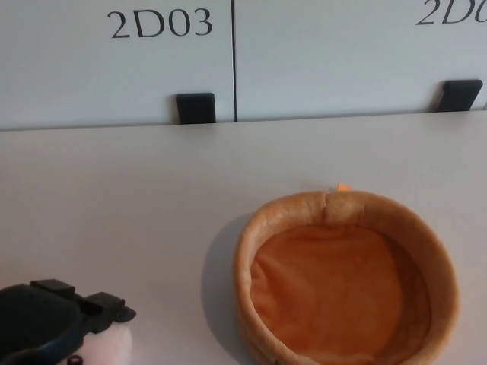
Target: The robot walks towards a table in front, picks a dumpling toy with left hand and puts it in an orange round plate
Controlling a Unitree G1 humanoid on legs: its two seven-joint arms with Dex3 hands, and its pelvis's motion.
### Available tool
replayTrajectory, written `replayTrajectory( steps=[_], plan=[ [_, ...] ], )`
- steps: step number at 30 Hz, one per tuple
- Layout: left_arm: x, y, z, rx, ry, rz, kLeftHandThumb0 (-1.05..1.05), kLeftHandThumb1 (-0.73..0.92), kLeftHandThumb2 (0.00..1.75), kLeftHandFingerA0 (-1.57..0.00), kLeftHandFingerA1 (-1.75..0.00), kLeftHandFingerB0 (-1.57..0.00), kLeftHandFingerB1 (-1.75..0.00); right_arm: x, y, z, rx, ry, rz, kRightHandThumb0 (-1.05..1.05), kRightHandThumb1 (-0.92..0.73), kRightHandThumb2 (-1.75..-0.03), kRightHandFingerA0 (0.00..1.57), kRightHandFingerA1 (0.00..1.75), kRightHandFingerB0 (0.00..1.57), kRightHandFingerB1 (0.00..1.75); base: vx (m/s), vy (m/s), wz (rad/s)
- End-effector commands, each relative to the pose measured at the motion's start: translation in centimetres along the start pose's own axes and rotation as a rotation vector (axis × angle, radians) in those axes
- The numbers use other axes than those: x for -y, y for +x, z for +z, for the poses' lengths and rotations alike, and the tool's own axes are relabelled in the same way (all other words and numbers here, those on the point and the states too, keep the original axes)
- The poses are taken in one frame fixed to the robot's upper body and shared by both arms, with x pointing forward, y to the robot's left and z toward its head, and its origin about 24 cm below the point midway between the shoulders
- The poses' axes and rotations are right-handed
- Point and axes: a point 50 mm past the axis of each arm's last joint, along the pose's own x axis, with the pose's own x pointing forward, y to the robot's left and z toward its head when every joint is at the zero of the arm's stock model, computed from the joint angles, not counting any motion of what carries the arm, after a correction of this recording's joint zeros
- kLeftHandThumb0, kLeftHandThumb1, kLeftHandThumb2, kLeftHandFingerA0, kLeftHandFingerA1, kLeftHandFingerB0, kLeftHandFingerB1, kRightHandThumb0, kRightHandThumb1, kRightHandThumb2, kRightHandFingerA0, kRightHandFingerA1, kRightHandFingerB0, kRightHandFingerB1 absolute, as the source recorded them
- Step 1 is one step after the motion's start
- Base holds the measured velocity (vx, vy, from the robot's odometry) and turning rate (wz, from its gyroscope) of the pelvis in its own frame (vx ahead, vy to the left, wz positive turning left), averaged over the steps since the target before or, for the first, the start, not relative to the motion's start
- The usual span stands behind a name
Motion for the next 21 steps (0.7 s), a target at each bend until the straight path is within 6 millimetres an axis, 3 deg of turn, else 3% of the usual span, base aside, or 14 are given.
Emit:
replayTrajectory(
  steps=[1, 2, 5, 6, 9, 10, 13, 14, 15, 16, 17, 18, 19, 21],
  plan=[
    [0.7, 0.1, 0.3, 0.007, 0.087, -0.014, -0.92, 0.47, 0.66, -0.38, -0.36, -0.27, -0.45, 0.1, -0.1, 0.0, -0.014, -0.008, -0.014, 0.00, -0.64, -0.59, 0.71, 0.46, 0.30, 0.33, 0.00, 0.000, 0.00],
    [0.9, 0.1, 0.4, 0.008, 0.093, -0.021, -0.91, 0.46, 0.66, -0.37, -0.36, -0.27, -0.45, 0.1, 0.1, -0.1, -0.015, -0.003, -0.015, 0.00, -0.43, -0.90, 0.62, 0.68, 0.18, 0.50, 0.00, 0.000, 0.00],
    [1.2, 0.2, 0.6, 0.008, 0.098, -0.040, -0.82, 0.53, 0.57, -0.39, -0.34, -0.30, -0.42, 0.1, 0.0, -0.1, -0.002, 0.012, -0.006, 0.02, -0.44, -0.92, 0.61, 0.68, 0.18, 0.51, 0.00, 0.000, 0.00],
    [1.3, 0.3, 0.6, 0.006, 0.113, -0.048, -0.66, 0.50, 0.58, -0.49, -0.36, -0.26, -0.43, 0.1, 0.1, -0.1, -0.005, 0.006, -0.005, 0.03, -0.63, -0.57, 0.68, 0.44, 0.30, 0.33, 0.00, 0.000, 0.00],
    [1.3, 0.3, 0.7, 0.003, 0.153, -0.064, -0.42, 0.39, 0.87, -0.55, -0.59, -0.18, -0.51, 0.1, 0.2, -0.2, -0.008, -0.008, -0.004, 0.02, -0.62, -0.58, 0.69, 0.45, 0.29, 0.33, 0.00, 0.000, 0.00],
    [1.4, 0.4, 0.7, 0.020, 0.144, -0.044, -0.24, 0.78, 0.64, -1.27, -0.61, -0.59, -0.41, 0.0, 0.2, -0.2, -0.007, 0.007, -0.005, 0.01, -0.62, -0.58, 0.71, 0.48, 0.29, 0.34, 0.00, 0.000, 0.00],
    [1.9, 0.7, 0.6, 0.056, 0.154, 0.014, -0.27, 0.86, 0.67, -1.34, -0.63, -0.99, -0.47, 0.0, 0.2, -0.1, -0.007, 0.026, -0.004, 0.00, -0.63, -0.58, 0.69, 0.46, 0.28, 0.33, 0.00, 0.000, 0.00],
    [2.0, 0.8, 0.6, 0.064, 0.166, 0.046, -0.28, 0.84, 0.66, -1.34, -0.68, -1.09, -0.50, 0.0, 0.2, -0.1, -0.006, 0.027, -0.003, 0.00, -0.44, -0.91, 0.60, 0.67, 0.17, 0.50, 0.00, 0.000, 0.00],
    [2.2, 0.9, 0.6, 0.078, 0.175, 0.102, -0.29, 0.81, 0.65, -1.34, -0.70, -1.10, -0.51, 0.0, 0.2, -0.1, -0.002, 0.025, -0.002, 0.00, -0.62, -0.58, 0.69, 0.47, 0.29, 0.33, 0.00, 0.000, 0.00],
    [2.3, 0.9, 0.6, 0.083, 0.176, 0.124, -0.29, 0.81, 0.65, -1.34, -0.70, -1.10, -0.51, 0.1, 0.2, -0.1, 0.000, 0.023, -0.002, 0.00, -0.62, -0.58, 0.69, 0.47, 0.29, 0.33, 0.00, 0.000, 0.00],
    [2.3, 0.9, 0.6, 0.094, 0.171, 0.166, -0.35, 0.68, 0.99, -1.20, -0.92, -0.95, -0.71, 0.1, 0.2, 0.0, 0.003, 0.023, -0.001, -0.01, -0.64, -0.57, 0.72, 0.47, 0.28, 0.32, 0.00, 0.000, 0.00],
    [2.3, 0.9, 0.6, 0.099, 0.168, 0.186, -0.35, 0.68, 0.99, -1.20, -0.92, -0.95, -0.71, 0.1, 0.1, 0.0, 0.004, 0.024, 0.000, -0.01, -0.64, -0.57, 0.72, 0.47, 0.28, 0.32, 0.00, 0.000, 0.00],
    [2.1, 0.9, 0.6, 0.109, 0.168, 0.215, -0.37, 0.65, 0.96, -1.24, -0.97, -0.96, -0.70, 0.1, 0.2, 0.0, -0.001, 0.018, 0.000, -0.02, -0.44, -0.91, 0.61, 0.68, 0.15, 0.50, 0.00, 0.000, 0.00],
    [1.9, 0.8, 0.8, 0.122, 0.168, 0.247, -0.38, 0.65, 0.95, -1.24, -0.96, -0.96, -0.70, 0.0, 0.3, 0.0, -0.009, 0.009, -0.002, -0.04, -0.44, -0.91, 0.62, 0.69, 0.15, 0.50, 0.00, 0.000, 0.00]
  ],
)
